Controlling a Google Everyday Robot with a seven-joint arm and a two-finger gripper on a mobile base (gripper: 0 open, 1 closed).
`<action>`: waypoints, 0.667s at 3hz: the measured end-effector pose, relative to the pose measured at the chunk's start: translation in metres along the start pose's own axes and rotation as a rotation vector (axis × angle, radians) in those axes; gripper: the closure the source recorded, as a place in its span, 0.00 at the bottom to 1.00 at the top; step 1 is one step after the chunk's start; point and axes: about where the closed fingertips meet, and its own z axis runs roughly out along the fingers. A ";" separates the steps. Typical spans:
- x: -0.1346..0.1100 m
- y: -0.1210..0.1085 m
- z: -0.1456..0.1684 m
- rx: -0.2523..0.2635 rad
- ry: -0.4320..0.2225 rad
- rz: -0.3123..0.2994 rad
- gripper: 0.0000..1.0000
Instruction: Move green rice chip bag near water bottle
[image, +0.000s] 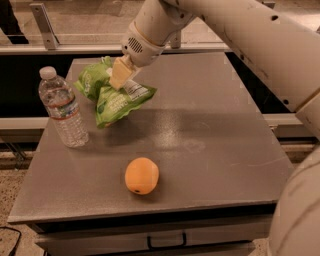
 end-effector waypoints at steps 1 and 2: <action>0.001 0.018 0.007 -0.023 0.005 -0.017 0.97; 0.004 0.025 0.013 -0.034 0.006 -0.014 0.75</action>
Offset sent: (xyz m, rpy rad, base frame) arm -0.0282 0.0165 -0.0138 0.0139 0.0272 0.0293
